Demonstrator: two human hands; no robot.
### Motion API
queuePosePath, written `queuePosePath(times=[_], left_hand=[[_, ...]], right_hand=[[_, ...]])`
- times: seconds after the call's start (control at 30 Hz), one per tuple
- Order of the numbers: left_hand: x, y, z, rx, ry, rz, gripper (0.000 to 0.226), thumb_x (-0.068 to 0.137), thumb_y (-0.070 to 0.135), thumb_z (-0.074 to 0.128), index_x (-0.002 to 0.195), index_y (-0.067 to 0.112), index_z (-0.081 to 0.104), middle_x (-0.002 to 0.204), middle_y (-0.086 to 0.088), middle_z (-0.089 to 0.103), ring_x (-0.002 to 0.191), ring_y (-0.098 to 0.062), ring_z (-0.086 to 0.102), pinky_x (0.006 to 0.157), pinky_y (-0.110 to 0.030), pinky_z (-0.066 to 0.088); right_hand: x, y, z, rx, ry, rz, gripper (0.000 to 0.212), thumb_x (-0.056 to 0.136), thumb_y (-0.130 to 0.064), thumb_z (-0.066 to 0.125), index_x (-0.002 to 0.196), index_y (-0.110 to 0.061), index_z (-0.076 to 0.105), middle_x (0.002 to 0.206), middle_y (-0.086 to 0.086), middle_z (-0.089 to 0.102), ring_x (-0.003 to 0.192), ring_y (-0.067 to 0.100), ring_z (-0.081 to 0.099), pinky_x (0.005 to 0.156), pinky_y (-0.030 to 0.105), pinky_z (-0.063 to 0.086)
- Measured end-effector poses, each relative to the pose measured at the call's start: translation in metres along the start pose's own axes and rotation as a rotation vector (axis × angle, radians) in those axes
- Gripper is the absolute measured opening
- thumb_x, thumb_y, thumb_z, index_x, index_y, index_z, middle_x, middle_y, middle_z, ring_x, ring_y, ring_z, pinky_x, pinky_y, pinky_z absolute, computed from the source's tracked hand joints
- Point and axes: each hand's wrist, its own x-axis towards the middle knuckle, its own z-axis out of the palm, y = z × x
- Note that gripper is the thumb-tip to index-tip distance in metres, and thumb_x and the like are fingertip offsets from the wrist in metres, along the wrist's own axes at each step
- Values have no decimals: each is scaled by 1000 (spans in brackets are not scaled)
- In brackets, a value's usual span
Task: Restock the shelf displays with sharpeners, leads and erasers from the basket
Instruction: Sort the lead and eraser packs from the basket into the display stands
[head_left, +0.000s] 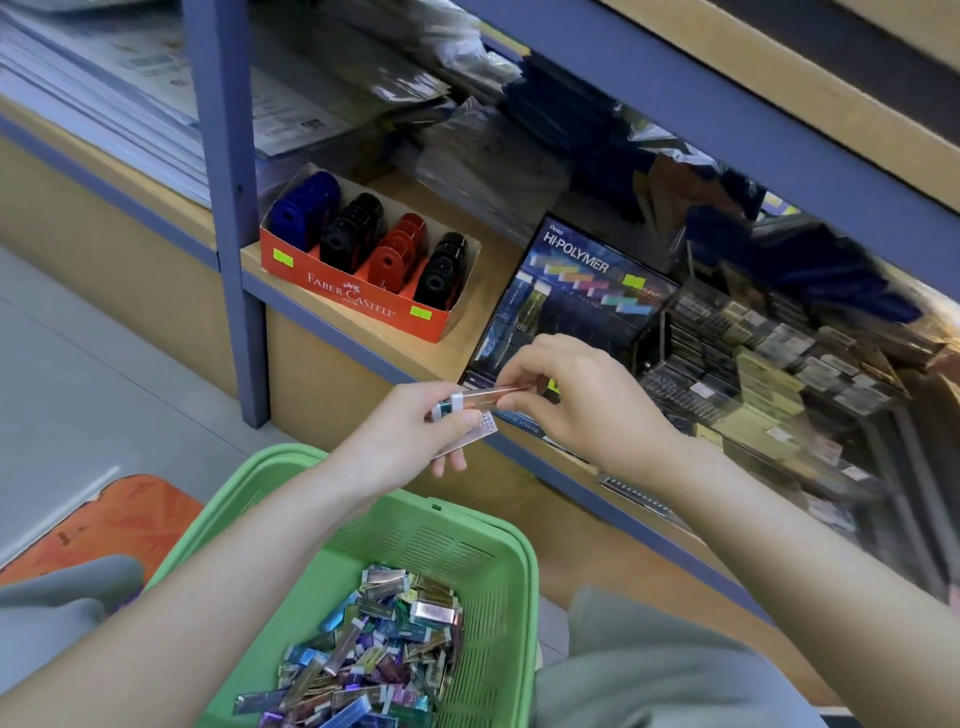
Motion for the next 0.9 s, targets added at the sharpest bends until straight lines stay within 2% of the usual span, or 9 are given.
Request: queuePosePath(times=[0.1, 0.2, 0.27, 0.37, 0.5, 0.57, 0.63, 0.77, 0.9], left_hand=[[2, 1, 0, -32, 48, -22, 15, 97, 23, 51, 104, 27, 64, 62, 1, 65, 48, -6, 49, 50, -9, 40], [3, 0, -4, -93, 145, -74, 19, 98, 24, 48, 110, 23, 62, 62, 2, 63, 47, -4, 48, 51, -11, 39], [2, 1, -5, -109, 179, -76, 16, 98, 25, 49, 107, 25, 61, 63, 1, 64, 47, -3, 48, 52, -14, 38], [1, 4, -7, -137, 198, -76, 11, 97, 26, 49, 101, 28, 59, 65, 0, 65, 48, -3, 51, 55, -16, 38], [2, 5, -10, -150, 217, -97, 11, 97, 26, 50, 104, 27, 58, 68, -1, 67, 50, -4, 53, 56, -18, 39], [4, 5, -11, -137, 224, -101, 13, 96, 27, 50, 106, 25, 59, 69, 0, 67, 50, -3, 53, 59, -21, 39], [7, 4, -12, -132, 228, -107, 15, 96, 27, 50, 108, 25, 60, 69, 0, 67, 49, -1, 54, 58, -19, 39], [11, 2, -11, -133, 224, -109, 16, 96, 28, 51, 108, 23, 60, 68, 0, 68, 49, -1, 55, 59, -21, 38], [14, 0, -10, -137, 223, -113, 16, 96, 27, 51, 108, 23, 60, 70, -2, 68, 50, -2, 56, 62, -22, 39]], right_hand=[[-3, 4, -15, 43, 80, 78, 3, 87, -24, 66, 90, -23, 67, 80, -12, 58, 77, 6, 53, 70, 20, 44], [4, 23, -28, 205, 246, 281, 3, 88, -19, 65, 88, -22, 64, 78, -13, 61, 71, 1, 54, 67, 11, 43], [15, 39, -30, 390, 328, 452, 5, 89, -15, 63, 90, -17, 59, 80, -4, 63, 69, 5, 59, 70, 18, 50], [35, 56, -26, 768, 337, 667, 19, 91, -7, 60, 108, -3, 52, 89, 11, 67, 63, 15, 69, 62, 26, 57], [58, 65, -16, 949, 313, 668, 32, 93, -3, 56, 121, -10, 42, 102, 13, 63, 66, 16, 70, 61, 25, 58], [67, 69, -8, 857, 301, 660, 17, 95, -8, 56, 109, -14, 48, 103, 10, 64, 63, 12, 69, 57, 23, 57], [75, 76, 0, 619, 321, 616, 4, 96, -13, 55, 95, -17, 53, 103, 9, 64, 66, 12, 65, 57, 22, 57], [85, 86, 9, 372, 358, 520, 11, 94, -10, 57, 102, -6, 64, 79, -3, 60, 74, 15, 61, 74, 29, 57], [92, 95, 6, 153, 319, 442, 9, 89, -12, 64, 98, -10, 64, 80, 4, 63, 76, 21, 65, 81, 43, 55]])
